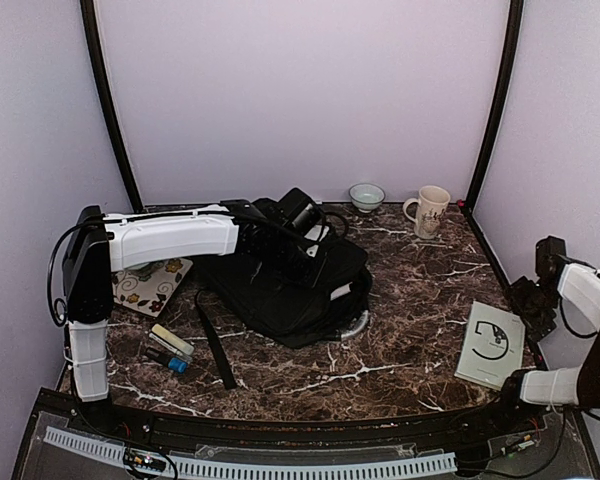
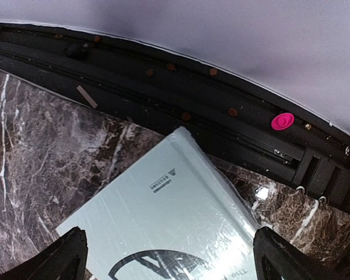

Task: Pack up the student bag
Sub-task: Move the book to the center of the board.

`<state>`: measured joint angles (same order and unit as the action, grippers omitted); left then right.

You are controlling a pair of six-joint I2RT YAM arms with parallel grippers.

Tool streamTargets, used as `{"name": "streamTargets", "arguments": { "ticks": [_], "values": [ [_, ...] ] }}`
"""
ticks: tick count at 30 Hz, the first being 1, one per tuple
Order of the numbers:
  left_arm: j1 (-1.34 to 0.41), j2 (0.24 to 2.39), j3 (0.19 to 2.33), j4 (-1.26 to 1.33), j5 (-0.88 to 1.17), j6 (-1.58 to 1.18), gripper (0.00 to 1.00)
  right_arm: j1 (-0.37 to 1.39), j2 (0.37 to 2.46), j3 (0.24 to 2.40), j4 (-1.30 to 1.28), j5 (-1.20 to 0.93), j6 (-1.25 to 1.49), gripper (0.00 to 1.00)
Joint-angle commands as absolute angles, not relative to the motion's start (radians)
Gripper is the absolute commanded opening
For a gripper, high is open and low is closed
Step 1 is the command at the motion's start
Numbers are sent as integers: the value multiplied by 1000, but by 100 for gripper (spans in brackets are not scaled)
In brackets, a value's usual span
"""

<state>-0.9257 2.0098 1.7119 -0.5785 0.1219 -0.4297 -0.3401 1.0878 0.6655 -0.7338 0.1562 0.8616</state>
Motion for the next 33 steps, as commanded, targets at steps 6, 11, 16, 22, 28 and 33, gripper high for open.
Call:
{"name": "streamTargets", "arguments": {
  "ticks": [6,11,16,22,28,33],
  "values": [
    [-927,1940,1711,-608,147,-413,0,-402,1076,480,-601,0,883,100],
    [-927,1940,1723,-616,142,-410,0,-401,1049,420,-571,-92,894,100],
    [-927,1940,1722,-623,138,-414,0,-314,1037,401,-531,-173,944,97],
    [-930,1936,1719,-642,117,-406,1,-46,1102,422,-438,-169,1068,96],
    [-954,1925,1750,-664,120,-355,40,79,1265,558,-417,-169,971,96],
    [-991,1933,1786,-615,213,-319,66,138,1304,629,-461,-186,865,96]
  ]
}}
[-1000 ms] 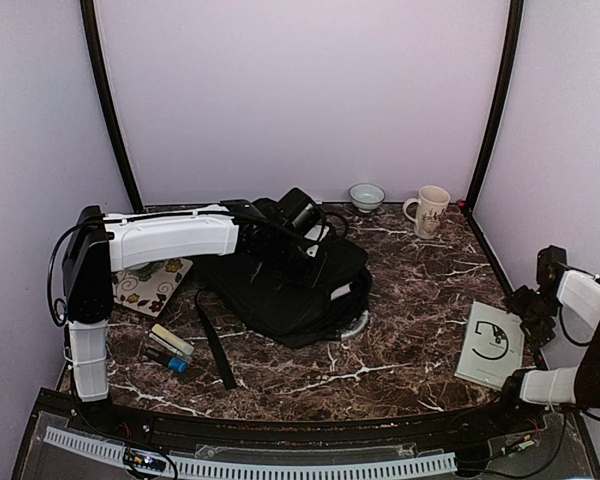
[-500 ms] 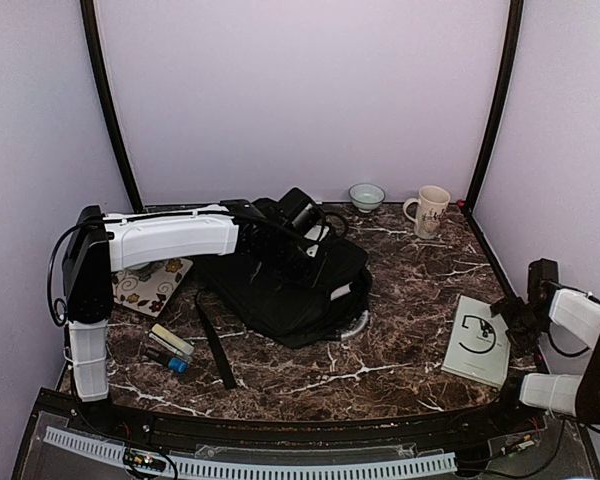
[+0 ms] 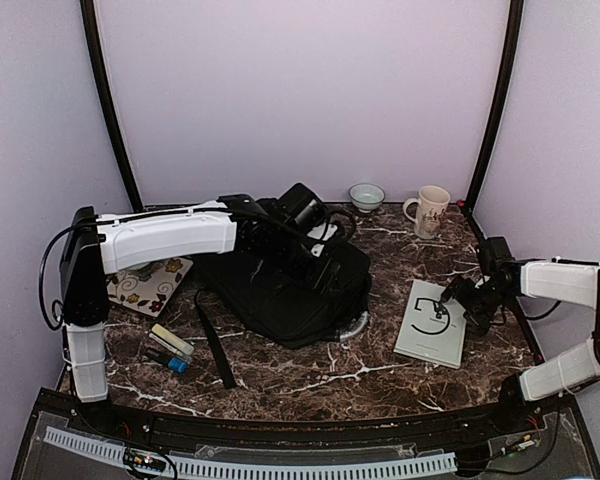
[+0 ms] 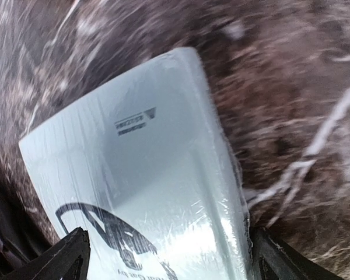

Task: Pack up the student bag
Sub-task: Move the book to the center of the board, then grab the book from the center of the board.

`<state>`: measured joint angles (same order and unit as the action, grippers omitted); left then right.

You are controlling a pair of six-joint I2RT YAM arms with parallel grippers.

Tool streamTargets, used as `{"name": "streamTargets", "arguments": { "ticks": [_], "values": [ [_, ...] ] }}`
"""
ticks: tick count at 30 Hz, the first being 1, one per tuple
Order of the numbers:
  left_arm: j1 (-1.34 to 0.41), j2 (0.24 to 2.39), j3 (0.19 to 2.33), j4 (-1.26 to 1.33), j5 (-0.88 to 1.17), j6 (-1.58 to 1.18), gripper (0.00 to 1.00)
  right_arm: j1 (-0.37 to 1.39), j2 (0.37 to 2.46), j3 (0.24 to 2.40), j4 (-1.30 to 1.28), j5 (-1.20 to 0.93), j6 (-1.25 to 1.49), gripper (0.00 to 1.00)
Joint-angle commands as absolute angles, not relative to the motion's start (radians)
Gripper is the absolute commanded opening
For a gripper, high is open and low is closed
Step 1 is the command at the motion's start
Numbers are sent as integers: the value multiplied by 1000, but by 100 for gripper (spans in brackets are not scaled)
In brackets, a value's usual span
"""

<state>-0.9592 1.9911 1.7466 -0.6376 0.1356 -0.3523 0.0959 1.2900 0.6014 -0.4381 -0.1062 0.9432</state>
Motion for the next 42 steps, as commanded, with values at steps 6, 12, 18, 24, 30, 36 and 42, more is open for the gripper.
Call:
{"name": "streamTargets", "arguments": {
  "ticks": [6,12,18,24,30,36,42],
  "values": [
    [-997,1994,1798,-451,415,-403,69,161,1303,632,-516,-252,789,96],
    [-1001,2156,1888,-370,589,-497,66,163,1285,596,-565,-290,754,96],
    [-1010,2317,2008,-383,668,-569,65,163,1206,563,-680,-228,755,96],
    [-1018,2433,2098,-418,690,-635,64,163,1165,469,-583,-327,783,92],
    [-1019,2542,2204,-479,691,-667,64,164,1149,423,-445,-433,798,88],
    [-1019,2627,2274,-539,688,-693,62,164,1089,392,-335,-539,834,84],
    [-1019,2630,2262,-523,706,-704,61,164,983,347,-148,-692,937,79]
  ]
}}
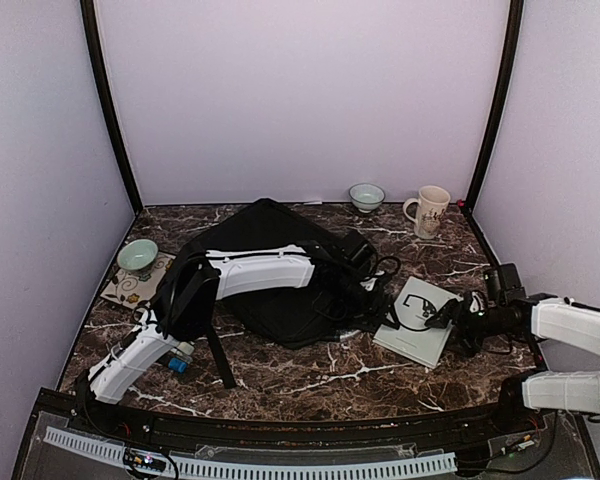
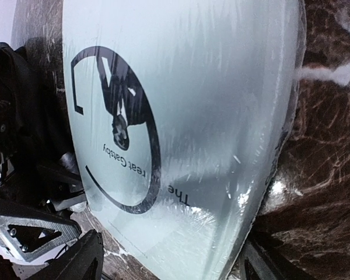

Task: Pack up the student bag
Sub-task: Grab the book from the center of the board.

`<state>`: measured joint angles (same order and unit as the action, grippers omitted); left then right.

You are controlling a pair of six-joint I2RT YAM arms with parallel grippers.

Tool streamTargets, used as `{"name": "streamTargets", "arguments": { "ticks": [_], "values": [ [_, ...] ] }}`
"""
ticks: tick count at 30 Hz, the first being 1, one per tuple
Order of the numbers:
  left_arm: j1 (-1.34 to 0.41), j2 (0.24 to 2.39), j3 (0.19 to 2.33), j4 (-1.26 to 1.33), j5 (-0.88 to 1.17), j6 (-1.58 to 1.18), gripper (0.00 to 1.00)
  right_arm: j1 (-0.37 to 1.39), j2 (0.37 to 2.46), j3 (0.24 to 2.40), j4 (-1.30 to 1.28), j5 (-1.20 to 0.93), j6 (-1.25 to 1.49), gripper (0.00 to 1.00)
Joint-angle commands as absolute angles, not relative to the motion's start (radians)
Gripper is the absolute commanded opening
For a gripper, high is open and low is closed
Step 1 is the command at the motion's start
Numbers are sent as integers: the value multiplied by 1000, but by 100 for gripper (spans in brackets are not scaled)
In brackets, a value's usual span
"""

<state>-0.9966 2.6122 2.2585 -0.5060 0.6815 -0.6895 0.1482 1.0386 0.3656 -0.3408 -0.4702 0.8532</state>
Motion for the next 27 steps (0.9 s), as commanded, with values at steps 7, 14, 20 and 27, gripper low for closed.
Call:
{"name": "streamTargets", "arguments": {
  "ticks": [7,14,20,27],
  "values": [
    [-1018,2631,2258,-506,725,-707,58,164,910,371,-51,-789,973,77],
    [-1017,2625,2253,-497,730,-712,57,164,906,366,-54,-764,963,67],
    [-1014,2620,2250,-494,729,-713,55,164,942,410,-175,-692,897,46],
    [-1012,2601,2248,-474,733,-713,55,164,957,457,-257,-640,848,23]
  ]
}}
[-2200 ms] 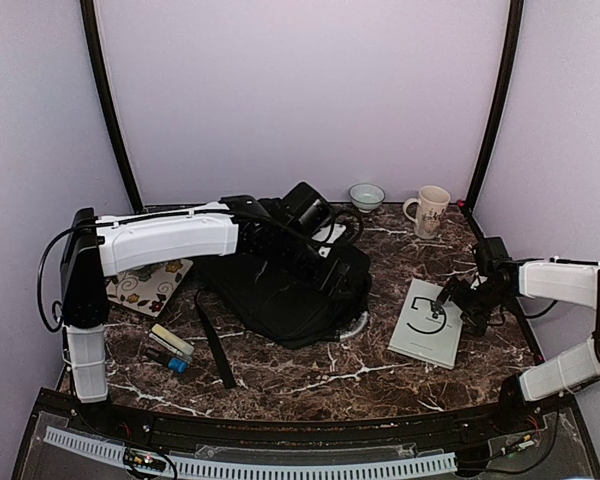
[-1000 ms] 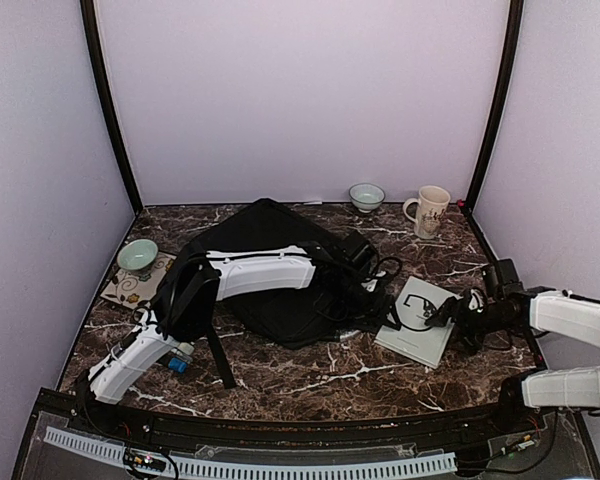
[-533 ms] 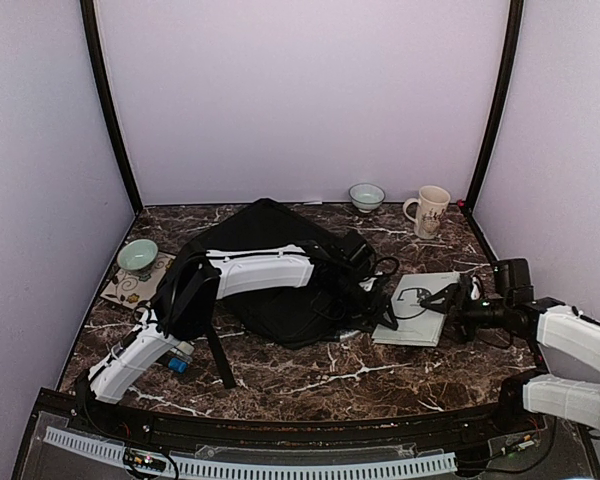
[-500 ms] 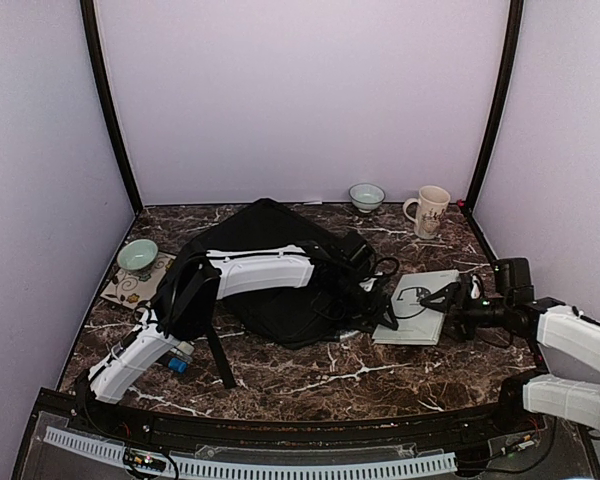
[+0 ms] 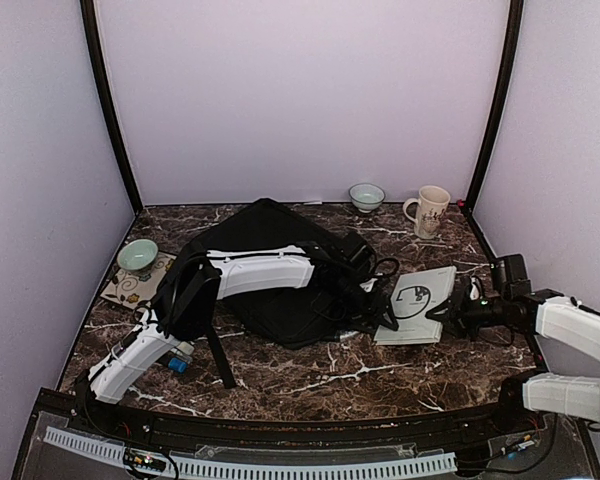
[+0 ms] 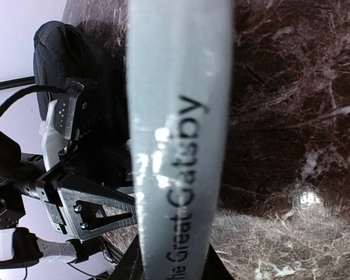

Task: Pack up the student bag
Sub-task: Grab the book from the center of the board.

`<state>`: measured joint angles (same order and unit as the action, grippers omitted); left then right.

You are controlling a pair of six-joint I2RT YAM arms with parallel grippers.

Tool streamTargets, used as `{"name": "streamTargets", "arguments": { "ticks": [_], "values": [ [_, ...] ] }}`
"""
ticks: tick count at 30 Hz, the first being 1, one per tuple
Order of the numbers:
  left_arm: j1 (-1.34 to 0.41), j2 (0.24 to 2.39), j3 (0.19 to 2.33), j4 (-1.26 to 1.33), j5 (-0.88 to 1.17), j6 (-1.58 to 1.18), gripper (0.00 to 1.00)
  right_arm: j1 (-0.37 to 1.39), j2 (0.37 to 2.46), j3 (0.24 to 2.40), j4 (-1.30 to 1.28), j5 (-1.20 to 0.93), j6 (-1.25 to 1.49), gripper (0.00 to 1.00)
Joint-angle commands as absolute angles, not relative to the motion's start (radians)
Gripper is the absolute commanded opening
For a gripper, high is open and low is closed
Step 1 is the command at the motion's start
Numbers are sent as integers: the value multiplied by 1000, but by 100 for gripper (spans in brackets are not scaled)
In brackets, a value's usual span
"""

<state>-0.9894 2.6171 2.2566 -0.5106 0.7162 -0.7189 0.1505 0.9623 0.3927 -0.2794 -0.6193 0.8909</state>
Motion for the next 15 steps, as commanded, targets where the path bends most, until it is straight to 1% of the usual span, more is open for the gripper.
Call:
{"name": "streamTargets", "arguments": {
  "ticks": [1,4,9,13,15],
  "values": [
    [-1012,2596,2247,-474,732,-710,54,164,956,467,-270,-631,845,19],
    [-1012,2566,2249,-476,722,-696,54,165,947,507,-317,-610,828,11],
    [-1007,2482,2249,-478,704,-666,58,165,929,634,-457,-564,749,4],
    [-994,2389,2254,-489,672,-637,64,164,907,738,-527,-558,687,0],
    [-982,2320,2257,-511,639,-604,70,164,893,785,-524,-573,671,0]
  ]
}}
